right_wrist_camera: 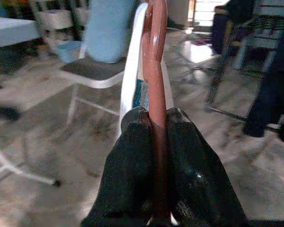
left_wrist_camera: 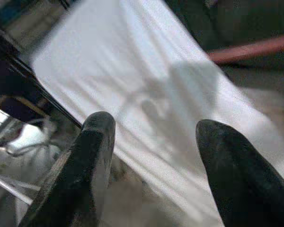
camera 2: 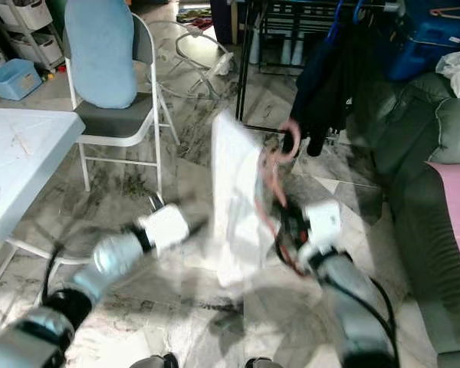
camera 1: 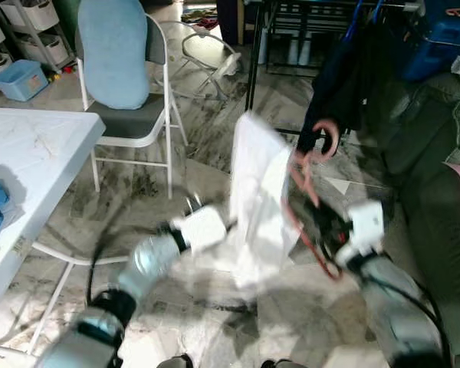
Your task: Hang hanger
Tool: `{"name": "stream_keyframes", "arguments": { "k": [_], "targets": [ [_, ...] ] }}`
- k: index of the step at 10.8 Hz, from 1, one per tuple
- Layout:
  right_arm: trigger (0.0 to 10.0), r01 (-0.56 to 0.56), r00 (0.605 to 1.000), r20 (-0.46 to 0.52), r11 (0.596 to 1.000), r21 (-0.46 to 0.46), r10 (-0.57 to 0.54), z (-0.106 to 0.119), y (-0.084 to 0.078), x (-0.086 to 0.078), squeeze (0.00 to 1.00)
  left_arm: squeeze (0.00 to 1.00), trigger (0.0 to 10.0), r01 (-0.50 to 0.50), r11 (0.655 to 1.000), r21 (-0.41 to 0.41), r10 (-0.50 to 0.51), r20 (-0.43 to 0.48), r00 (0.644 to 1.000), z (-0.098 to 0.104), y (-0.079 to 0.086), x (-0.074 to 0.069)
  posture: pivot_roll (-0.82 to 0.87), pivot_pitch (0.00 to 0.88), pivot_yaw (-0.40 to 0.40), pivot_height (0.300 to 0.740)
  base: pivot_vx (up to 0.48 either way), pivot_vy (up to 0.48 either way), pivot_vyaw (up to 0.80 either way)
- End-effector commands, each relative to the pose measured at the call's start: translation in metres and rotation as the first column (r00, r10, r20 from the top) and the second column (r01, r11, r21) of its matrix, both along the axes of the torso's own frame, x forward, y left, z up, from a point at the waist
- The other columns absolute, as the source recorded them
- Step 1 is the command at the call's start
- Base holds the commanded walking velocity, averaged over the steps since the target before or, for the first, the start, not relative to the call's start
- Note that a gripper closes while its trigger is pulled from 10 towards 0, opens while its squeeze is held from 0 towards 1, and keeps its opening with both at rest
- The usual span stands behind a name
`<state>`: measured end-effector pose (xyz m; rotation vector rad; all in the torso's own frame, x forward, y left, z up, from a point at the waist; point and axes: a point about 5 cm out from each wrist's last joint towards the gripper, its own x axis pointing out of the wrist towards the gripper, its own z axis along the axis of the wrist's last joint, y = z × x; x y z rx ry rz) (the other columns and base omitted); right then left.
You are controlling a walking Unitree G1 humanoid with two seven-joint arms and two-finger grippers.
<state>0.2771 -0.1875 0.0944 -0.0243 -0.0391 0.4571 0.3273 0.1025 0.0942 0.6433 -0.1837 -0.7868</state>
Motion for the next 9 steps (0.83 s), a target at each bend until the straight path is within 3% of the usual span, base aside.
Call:
{"name": "stream_keyframes", "arguments": {
  "k": [1,5,8,9],
  "targets": [
    [10.0,-0.077,0.993,0.086,0.997,0.022,0.075,0.019,0.005,-0.001,0.0,1.0,10.0,-0.002,1.0,0.001,0.002,0.022,1.0,0.004,0.003,0.002,-0.12,0.106,0.035,0.74,0.0,0.0,0.0],
    [10.0,-0.207,0.977,0.043,0.977,-0.045,0.209,0.016,-0.009,-0.02,0.0,1.0,10.0,0.034,0.995,0.09,-0.044,0.109,0.993,0.024,0.007,0.013,-0.13,0.108,0.044,0.74,0.0,0.0,0.0],
    [10.0,-0.352,0.936,-0.064,0.913,-0.208,0.346,0.008,-0.025,-0.03,0.0,1.0,10.0,0.031,0.981,0.192,-0.056,0.127,0.99,0.04,0.027,0.024,-0.13,0.111,0.05,0.74,0.0,0.0,0.0],
    [10.0,-0.37,0.929,-0.074,0.903,-0.217,0.362,0.009,-0.026,-0.03,0.0,1.0,10.0,0.039,0.976,0.212,-0.066,0.124,0.99,0.039,0.029,0.024,-0.13,0.112,0.05,0.74,0.0,0.0,0.0]
  ]
}}
